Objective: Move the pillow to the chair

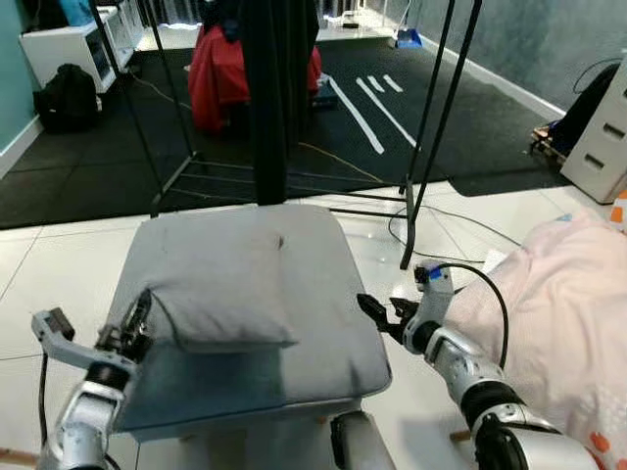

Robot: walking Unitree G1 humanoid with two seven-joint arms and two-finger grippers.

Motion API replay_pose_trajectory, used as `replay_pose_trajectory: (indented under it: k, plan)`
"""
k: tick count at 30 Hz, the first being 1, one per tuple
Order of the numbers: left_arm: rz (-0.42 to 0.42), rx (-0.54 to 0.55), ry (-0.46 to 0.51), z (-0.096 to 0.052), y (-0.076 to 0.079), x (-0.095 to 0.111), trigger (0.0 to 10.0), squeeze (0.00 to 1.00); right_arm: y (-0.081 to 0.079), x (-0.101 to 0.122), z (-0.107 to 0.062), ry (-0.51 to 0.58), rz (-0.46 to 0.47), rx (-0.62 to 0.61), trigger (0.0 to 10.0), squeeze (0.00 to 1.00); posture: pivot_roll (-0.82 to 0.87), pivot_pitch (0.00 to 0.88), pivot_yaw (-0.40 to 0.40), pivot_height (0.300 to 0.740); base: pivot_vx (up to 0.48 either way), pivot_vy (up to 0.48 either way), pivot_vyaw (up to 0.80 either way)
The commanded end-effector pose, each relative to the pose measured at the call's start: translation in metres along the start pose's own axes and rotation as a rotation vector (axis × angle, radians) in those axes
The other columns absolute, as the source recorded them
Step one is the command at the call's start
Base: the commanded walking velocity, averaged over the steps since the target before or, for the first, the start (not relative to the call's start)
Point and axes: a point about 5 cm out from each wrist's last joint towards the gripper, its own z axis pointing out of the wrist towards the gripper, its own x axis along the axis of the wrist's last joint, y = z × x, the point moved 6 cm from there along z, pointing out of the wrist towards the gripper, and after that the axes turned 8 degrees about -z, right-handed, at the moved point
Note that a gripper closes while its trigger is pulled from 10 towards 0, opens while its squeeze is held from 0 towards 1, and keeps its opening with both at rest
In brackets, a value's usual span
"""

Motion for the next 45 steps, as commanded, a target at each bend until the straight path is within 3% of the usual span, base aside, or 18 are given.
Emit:
replay_pose_trajectory:
  k: [1, 3, 4, 6, 7, 23, 29, 34, 45]
  plan:
    - [0.0, -0.063, -0.006, 0.003, 0.015, -0.002, 0.0, 0.0, -0.002, -0.002, 0.001, -0.002, 0.008, -0.001, 10.0, 0.0, -0.15, 0.034, 0.0, 0.556, 0.0, 0.0, 0.0]
    - [-0.006, -0.069, -0.01, 0.003, 0.018, -0.005, 0.0, 0.0, -0.002, -0.001, 0.002, -0.001, 0.007, 0.001, 10.0, 0.0, -0.15, 0.034, -0.001, 0.561, 0.0, 0.0, 0.0]
    - [-0.004, -0.078, -0.021, 0.004, 0.022, -0.007, 0.8, 0.0, -0.003, -0.001, 0.002, 0.0, 0.007, 0.002, 10.0, 0.0, -0.15, 0.034, -0.002, 0.566, 0.0, 0.0, 0.0]
    - [-0.004, -0.078, -0.021, 0.004, 0.022, -0.007, 0.8, 0.0, -0.003, -0.001, 0.002, 0.0, 0.007, 0.002, 10.0, 0.0, -0.15, 0.034, -0.002, 0.566, 0.0, 0.0, 0.0]
    - [0.004, -0.088, -0.042, 0.005, 0.027, -0.012, 10.0, 0.0, -0.003, -0.001, 0.002, 0.0, 0.006, 0.002, 10.0, 0.0, -0.15, 0.037, 0.0, 0.576, 0.0, 0.0, 0.0]
    - [0.103, 0.02, 0.005, 0.013, 0.027, -0.003, 10.0, 0.0, 0.0, -0.007, -0.001, -0.011, 0.012, -0.006, 10.0, 0.0, -0.15, 0.046, -0.001, 0.626, 0.0, 0.0, 0.0]
    - [0.104, 0.056, 0.004, 0.014, 0.022, -0.002, 10.0, 0.0, 0.0, -0.005, 0.0, -0.011, 0.008, -0.001, 10.0, 0.0, -0.16, 0.037, -0.004, 0.646, 0.0, 0.0, 0.0]
    - [0.128, 0.079, -0.041, 0.015, 0.02, -0.011, 10.0, 0.0, 0.001, -0.002, 0.0, -0.008, 0.002, -0.001, 10.0, 0.0, -0.16, 0.032, -0.007, 0.661, -0.48, 0.0, 0.0]
    - [0.133, 0.109, -0.006, 0.014, 0.015, -0.01, 10.0, 0.0, -0.001, -0.002, 0.0, -0.006, 0.0, 0.006, 10.0, 0.0, -0.16, 0.04, -0.01, 0.696, -0.13, 0.0, 0.0]
